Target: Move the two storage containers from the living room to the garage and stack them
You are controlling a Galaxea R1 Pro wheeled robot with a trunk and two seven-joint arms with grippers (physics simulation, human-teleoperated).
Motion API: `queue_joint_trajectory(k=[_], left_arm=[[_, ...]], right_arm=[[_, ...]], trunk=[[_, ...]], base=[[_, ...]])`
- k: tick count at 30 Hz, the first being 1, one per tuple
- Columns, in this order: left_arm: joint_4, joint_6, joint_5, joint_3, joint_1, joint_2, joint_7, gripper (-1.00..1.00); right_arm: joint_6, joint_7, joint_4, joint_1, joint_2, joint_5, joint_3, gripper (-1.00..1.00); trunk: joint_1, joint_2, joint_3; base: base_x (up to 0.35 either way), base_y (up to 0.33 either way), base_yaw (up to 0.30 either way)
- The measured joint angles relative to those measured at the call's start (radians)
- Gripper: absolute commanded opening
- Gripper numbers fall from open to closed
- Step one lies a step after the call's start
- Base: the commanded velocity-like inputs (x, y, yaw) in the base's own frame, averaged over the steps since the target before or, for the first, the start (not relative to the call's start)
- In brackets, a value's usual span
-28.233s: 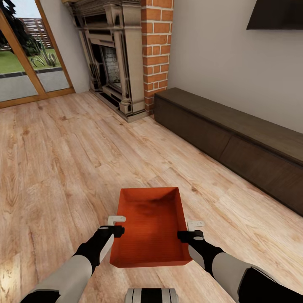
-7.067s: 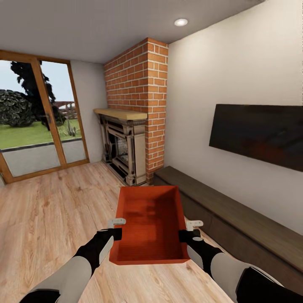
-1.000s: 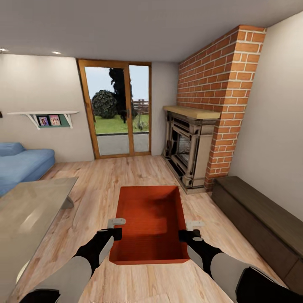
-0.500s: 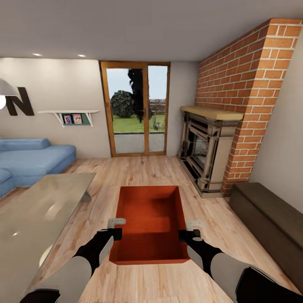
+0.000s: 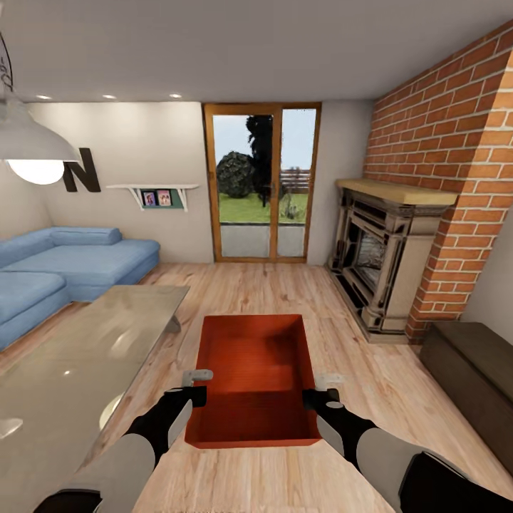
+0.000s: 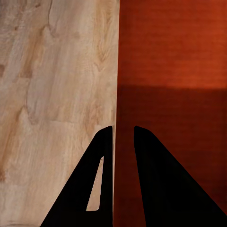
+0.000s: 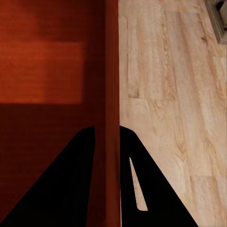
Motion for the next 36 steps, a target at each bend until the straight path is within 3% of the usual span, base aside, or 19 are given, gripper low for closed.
queue_joint_trajectory(k=[15,36], left_arm=[[0.0,-0.001,0.0,0.0,0.0,0.0,0.0,-1.0],[0.0,0.0,-0.001,0.0,0.0,0.0,0.0,-1.0]], right_arm=[[0.0,0.0,0.0,0.0,0.0,0.001,-0.001,-1.0],[0.0,-0.001,-0.001,0.0,0.0,0.001,0.0,-1.0]], trunk=[[0.0,0.001,-0.012],[0.0,0.001,-0.016]], base=[[0.0,0.0,0.226],[0.0,0.0,0.022]])
